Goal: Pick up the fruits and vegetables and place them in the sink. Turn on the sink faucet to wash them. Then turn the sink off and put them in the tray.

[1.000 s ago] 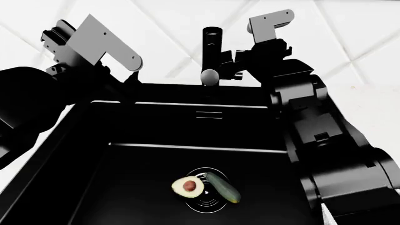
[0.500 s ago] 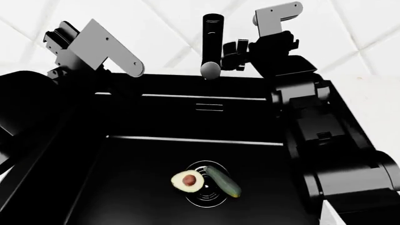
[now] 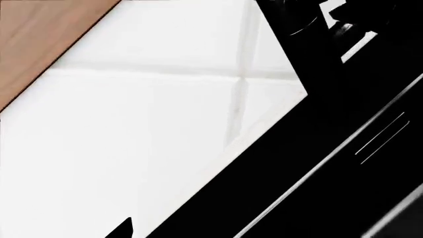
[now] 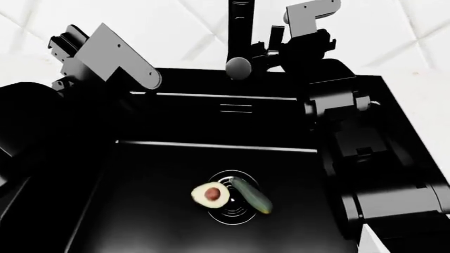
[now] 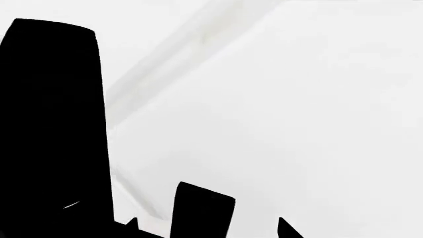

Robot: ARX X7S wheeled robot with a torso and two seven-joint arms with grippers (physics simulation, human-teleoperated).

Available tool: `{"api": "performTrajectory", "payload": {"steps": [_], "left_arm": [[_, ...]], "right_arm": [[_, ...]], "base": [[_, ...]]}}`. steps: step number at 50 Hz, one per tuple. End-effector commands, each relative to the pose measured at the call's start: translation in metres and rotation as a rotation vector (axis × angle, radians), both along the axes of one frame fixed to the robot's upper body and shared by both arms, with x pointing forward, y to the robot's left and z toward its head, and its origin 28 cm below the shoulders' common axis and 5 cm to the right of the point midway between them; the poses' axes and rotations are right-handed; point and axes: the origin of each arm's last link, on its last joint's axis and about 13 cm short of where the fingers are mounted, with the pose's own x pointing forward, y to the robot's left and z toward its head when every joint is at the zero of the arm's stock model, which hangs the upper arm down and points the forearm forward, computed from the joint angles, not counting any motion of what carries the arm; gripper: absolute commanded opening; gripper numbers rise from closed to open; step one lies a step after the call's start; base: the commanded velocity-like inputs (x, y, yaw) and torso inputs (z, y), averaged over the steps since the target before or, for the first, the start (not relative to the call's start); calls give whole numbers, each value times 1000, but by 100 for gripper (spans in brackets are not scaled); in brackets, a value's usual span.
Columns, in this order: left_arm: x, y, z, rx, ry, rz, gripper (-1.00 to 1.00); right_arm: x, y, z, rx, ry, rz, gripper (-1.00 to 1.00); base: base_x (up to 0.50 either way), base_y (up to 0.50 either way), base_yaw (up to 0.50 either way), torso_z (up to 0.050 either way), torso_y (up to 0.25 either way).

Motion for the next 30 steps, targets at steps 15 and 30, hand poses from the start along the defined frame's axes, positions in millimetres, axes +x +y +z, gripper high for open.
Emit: {"api": "performTrajectory", "payload": {"steps": [15, 30], "left_arm": [[-1, 1, -3, -5, 10, -13, 100], [-2, 1, 0, -10, 6, -12, 100]], "right_arm": [[-1, -3, -2, 0, 19, -34, 100], [-3, -13, -8, 19, 98, -128, 100]], "base": [[0, 0, 0, 0, -113], [0, 0, 0, 0, -1]]}}
